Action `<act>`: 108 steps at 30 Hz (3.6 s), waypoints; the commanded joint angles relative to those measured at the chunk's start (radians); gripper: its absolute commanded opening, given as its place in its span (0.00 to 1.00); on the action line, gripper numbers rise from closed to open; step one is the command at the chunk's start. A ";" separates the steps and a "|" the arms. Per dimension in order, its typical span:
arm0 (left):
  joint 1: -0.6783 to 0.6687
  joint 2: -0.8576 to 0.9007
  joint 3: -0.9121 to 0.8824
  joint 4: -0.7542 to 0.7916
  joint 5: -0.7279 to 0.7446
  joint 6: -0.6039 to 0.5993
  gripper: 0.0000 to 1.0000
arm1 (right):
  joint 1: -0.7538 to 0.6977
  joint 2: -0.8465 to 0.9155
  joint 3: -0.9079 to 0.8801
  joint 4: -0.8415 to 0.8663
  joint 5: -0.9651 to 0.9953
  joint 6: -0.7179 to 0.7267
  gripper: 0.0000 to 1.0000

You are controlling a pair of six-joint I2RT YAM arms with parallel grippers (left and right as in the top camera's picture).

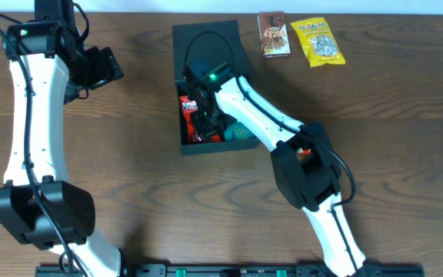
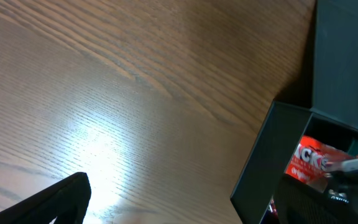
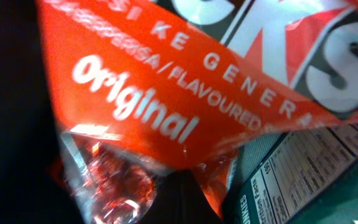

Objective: Pack container
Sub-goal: 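Place the red candy bag into the box beside the cookie box, then move the right gripper to the yellow HACKS bag and grasp it, then lower the yellow candy bag into the box over the red bag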

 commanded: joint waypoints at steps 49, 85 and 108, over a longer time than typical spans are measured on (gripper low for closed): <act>-0.003 0.000 -0.002 0.049 0.000 -0.008 0.95 | -0.657 0.256 0.441 0.241 0.133 -0.167 0.99; -0.003 0.000 -0.002 0.045 0.000 -0.007 0.95 | -0.602 0.346 0.463 0.255 0.374 -0.032 0.01; -0.003 0.000 -0.002 0.045 -0.001 -0.008 0.95 | -0.322 -0.099 0.612 -0.194 0.286 0.372 0.02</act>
